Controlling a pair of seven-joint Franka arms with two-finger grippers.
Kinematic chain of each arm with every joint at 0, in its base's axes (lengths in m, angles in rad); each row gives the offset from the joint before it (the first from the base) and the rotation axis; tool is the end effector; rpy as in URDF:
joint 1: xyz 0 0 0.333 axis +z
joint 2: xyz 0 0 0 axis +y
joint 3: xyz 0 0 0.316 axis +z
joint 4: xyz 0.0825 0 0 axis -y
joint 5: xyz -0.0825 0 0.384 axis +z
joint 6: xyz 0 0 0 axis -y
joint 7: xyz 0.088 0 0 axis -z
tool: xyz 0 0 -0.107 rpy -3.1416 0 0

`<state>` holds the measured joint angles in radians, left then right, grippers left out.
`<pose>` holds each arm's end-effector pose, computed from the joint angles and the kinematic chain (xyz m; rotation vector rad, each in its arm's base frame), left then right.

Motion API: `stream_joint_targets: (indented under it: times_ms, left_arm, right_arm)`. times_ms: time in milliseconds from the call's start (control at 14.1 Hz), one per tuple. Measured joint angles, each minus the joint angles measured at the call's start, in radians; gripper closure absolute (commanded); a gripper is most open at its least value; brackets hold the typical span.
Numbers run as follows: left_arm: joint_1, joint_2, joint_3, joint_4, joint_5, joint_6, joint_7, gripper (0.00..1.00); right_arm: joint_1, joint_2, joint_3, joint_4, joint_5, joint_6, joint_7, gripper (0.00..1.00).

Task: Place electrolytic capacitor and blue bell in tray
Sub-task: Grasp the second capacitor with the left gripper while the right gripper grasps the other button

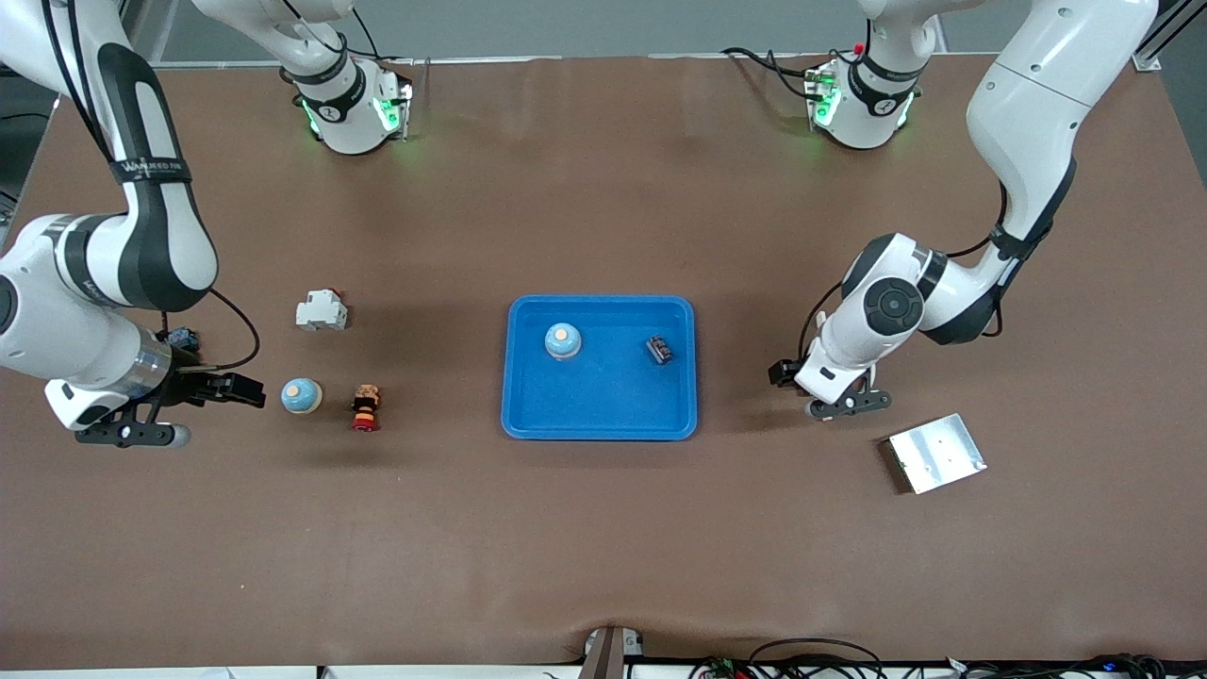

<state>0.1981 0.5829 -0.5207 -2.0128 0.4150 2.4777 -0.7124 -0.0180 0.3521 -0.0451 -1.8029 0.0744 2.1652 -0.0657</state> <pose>0.5692 -0.1870 0.1928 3.1137 0.1977 -0.0300 0.6404 -0.0355 0.3523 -3.0955 0.0556 -0.0213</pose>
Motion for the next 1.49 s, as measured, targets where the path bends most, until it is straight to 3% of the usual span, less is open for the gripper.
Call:
stream_joint_targets:
  times_ms: [498,853,1067,1280,1493]
  left_arm:
    - [0.001,0.004,0.000,-0.007,0.000,0.010,0.000,0.02]
    - [0.001,0.004,0.000,-0.009,0.000,0.011,0.000,0.38]
    - [0.001,0.004,0.000,-0.009,0.000,0.011,0.000,0.53]
    - [0.002,0.007,0.000,-0.010,0.000,0.011,0.000,0.89]
    - [0.002,0.008,0.000,-0.010,0.000,0.012,0.000,0.99]
  right_arm:
    - [-0.035,0.001,0.004,-0.198,0.001,0.290,-0.056,0.00]
    - [-0.035,0.002,0.006,-0.268,0.019,0.374,-0.055,0.00]
    - [-0.035,0.007,0.007,-0.306,0.023,0.438,-0.055,0.00]
    - [-0.035,0.029,0.010,-0.360,0.031,0.544,-0.054,0.00]
    - [-0.034,0.055,0.018,-0.375,0.091,0.573,-0.054,0.00]
